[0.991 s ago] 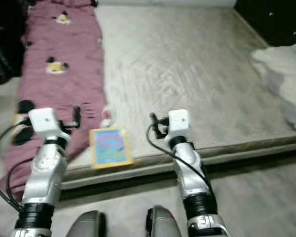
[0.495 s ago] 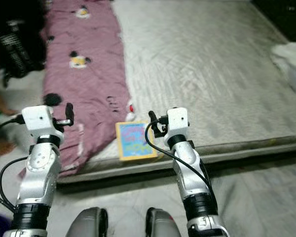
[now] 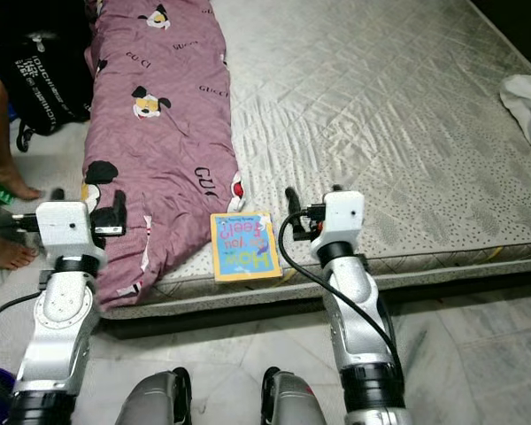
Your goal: Clean up the room
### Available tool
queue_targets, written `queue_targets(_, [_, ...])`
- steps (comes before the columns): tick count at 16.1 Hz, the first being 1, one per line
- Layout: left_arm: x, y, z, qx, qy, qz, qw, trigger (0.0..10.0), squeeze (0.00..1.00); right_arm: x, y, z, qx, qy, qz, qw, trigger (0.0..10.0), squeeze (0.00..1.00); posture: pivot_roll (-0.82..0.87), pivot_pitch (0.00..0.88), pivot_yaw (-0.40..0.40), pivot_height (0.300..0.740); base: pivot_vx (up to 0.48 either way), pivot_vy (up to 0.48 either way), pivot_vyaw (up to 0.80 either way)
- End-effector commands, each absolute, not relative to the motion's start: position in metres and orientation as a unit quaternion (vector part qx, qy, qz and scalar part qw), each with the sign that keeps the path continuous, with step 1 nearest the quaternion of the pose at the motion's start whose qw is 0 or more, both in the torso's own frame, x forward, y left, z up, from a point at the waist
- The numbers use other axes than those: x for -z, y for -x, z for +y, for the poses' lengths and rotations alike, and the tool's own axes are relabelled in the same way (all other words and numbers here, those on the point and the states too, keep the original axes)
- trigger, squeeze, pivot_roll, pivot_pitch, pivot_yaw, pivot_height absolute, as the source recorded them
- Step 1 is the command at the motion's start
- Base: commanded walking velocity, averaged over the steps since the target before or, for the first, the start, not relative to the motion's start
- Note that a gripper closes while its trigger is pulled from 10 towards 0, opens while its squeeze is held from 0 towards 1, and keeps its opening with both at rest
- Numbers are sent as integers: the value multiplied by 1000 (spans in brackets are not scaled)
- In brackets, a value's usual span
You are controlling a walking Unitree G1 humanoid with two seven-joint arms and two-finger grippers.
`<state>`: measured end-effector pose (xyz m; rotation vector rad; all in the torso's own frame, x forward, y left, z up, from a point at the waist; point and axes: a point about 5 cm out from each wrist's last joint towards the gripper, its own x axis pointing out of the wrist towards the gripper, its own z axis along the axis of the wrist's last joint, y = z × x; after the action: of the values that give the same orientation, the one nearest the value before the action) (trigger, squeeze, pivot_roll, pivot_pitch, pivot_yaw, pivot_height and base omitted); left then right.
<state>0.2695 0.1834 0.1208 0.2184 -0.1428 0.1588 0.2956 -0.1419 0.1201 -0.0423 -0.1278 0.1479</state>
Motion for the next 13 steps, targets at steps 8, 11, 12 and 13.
queue_targets(8, [-117,-277,169,-45,-143,-72,986,10000,0,-120,-291,-148,-47,82,-78,992,10000,0,-35,148,-5,740,0,0,0])
queue_targets(11, [-117,-278,166,-37,-114,-63,991,10000,0,-117,-289,-148,-48,77,-68,994,10000,0,-39,169,-15,740,0,0,0])
queue_targets(12, [-117,-280,166,-34,-104,-62,992,10000,0,-117,-288,-146,-50,76,-68,994,10000,0,-40,175,-19,740,0,0,-775])
queue_targets(13, [-117,-281,166,-36,-100,-61,992,10000,0,-117,-288,-145,-52,75,-67,994,10000,0,-40,177,-21,740,0,0,-800])
